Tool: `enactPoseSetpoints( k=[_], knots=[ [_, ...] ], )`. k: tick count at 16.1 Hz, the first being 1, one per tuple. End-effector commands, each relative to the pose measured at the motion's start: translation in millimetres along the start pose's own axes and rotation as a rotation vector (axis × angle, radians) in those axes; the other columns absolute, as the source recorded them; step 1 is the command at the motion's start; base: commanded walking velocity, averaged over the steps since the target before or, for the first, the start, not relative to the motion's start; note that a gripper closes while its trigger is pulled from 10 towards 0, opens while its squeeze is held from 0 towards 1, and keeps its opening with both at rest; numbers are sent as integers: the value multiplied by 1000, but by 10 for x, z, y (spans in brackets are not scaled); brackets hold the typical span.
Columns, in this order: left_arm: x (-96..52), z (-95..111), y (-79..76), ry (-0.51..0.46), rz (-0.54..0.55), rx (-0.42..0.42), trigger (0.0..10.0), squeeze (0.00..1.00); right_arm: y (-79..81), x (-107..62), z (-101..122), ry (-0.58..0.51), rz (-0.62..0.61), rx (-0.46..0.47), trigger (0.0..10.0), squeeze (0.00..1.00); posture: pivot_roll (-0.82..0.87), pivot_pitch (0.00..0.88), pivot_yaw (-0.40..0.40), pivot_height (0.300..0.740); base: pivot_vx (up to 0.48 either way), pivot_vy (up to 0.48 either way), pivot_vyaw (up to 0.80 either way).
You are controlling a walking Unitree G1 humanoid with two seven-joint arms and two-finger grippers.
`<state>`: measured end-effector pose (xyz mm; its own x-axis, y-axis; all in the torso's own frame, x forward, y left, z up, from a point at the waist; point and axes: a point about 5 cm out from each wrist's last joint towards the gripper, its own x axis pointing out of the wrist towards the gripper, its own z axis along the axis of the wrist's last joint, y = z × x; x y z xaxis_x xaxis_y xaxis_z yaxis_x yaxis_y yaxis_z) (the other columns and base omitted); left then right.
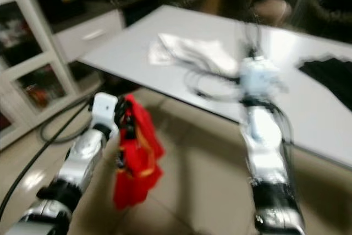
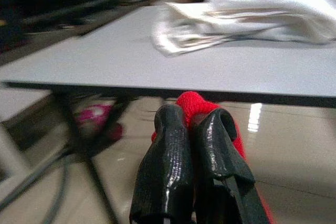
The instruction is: Hang hanger
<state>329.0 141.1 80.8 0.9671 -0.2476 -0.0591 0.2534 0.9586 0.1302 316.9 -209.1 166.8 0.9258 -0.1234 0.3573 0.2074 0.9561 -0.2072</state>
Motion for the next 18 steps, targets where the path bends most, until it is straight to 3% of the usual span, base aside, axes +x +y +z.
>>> enactPoseSetpoints(
  k=[1,3,10,13,15,16,17,18],
  knots=[
    [34,66,19,-22,14,5,10000,0,-5,-35,-75,43,-10,-13,0,0,-133,0,42,740,0,0,-750],
    [30,77,37,-32,22,0,10000,0,-32,-129,-171,82,-16,-39,0,0,-135,0,45,740,0,0,-750],
    [31,92,96,-38,55,32,10000,0,40,-191,-272,118,-4,-12,0,0,-131,0,51,740,0,0,-764],
    [42,226,178,-106,106,42,10000,0,137,-196,-269,114,49,10,0,0,-128,0,47,740,0,0,0],
    [49,542,274,-251,167,137,10000,0,171,-213,-293,124,72,17,0,0,-127,0,41,740,480,0,0],
    [75,981,339,-415,192,159,10000,0,191,-229,-308,128,89,23,0,0,-119,0,35,740,480,0,0],
    [84,1183,371,-480,201,161,10000,0,199,-235,-314,129,94,24,0,0,-117,0,33,740,480,0,0],
    [135,1613,418,-590,169,160,10000,0,219,-247,-335,134,102,24,0,0,-111,0,30,740,480,0,0]
  ],
)
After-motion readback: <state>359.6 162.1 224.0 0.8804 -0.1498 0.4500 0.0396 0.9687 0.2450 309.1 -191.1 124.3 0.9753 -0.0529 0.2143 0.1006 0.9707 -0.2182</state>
